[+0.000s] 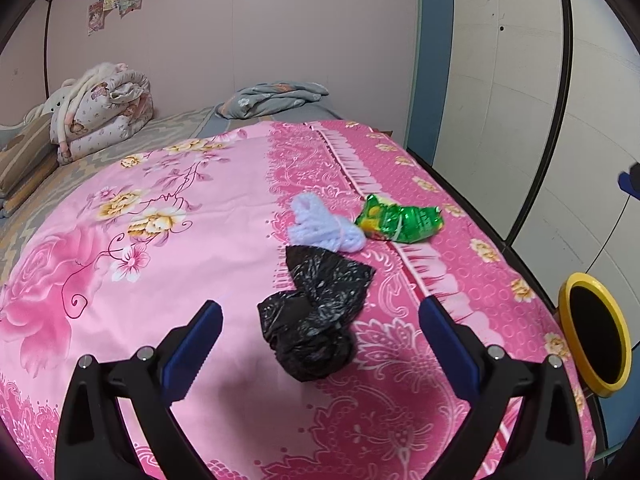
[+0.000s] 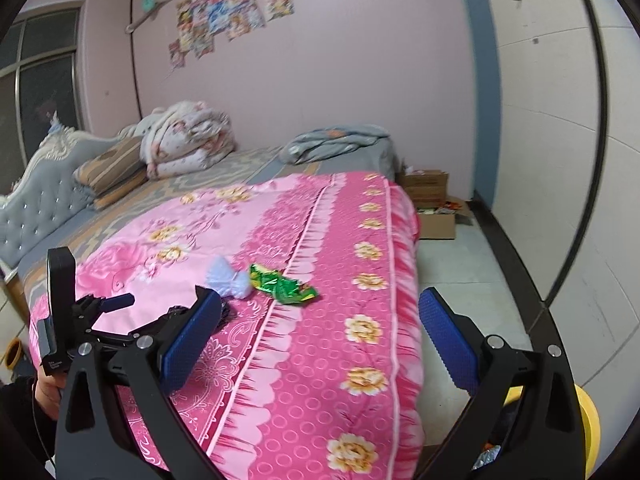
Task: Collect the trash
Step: 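Move both tools back over the bed toward the remaining trash, then grasp the black bag with the left tool while the right tool grasps the green snack bag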
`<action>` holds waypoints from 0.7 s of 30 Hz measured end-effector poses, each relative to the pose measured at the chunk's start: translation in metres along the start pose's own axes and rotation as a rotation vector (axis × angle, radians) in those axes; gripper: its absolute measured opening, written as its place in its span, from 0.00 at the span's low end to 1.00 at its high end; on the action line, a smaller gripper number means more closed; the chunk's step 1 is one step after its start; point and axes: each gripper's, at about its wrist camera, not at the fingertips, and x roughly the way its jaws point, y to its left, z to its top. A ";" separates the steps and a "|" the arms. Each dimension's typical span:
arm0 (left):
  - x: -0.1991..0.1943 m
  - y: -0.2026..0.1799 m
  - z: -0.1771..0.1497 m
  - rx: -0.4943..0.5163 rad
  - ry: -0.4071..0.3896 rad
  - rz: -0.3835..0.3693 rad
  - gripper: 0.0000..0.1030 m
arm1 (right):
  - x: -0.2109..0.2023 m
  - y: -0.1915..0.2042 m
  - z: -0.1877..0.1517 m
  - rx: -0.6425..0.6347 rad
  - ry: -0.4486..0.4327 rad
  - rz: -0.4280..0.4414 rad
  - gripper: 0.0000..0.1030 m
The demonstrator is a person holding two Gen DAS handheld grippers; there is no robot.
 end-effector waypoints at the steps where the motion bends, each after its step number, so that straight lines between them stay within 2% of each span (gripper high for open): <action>1: 0.002 0.000 0.000 -0.001 0.002 0.002 0.92 | 0.007 0.003 0.000 -0.009 0.011 0.015 0.92; 10: 0.031 0.003 0.003 -0.014 0.039 -0.001 0.92 | 0.072 0.020 0.006 -0.067 0.079 0.081 0.92; 16: 0.045 0.001 0.004 -0.023 0.048 -0.032 0.92 | 0.121 0.028 0.008 -0.102 0.130 0.125 0.92; 19: 0.052 0.003 0.003 -0.035 0.064 -0.055 0.80 | 0.145 0.032 0.008 -0.131 0.156 0.171 0.92; 21: 0.057 0.004 0.001 -0.047 0.083 -0.077 0.67 | 0.162 0.037 0.007 -0.161 0.174 0.202 0.92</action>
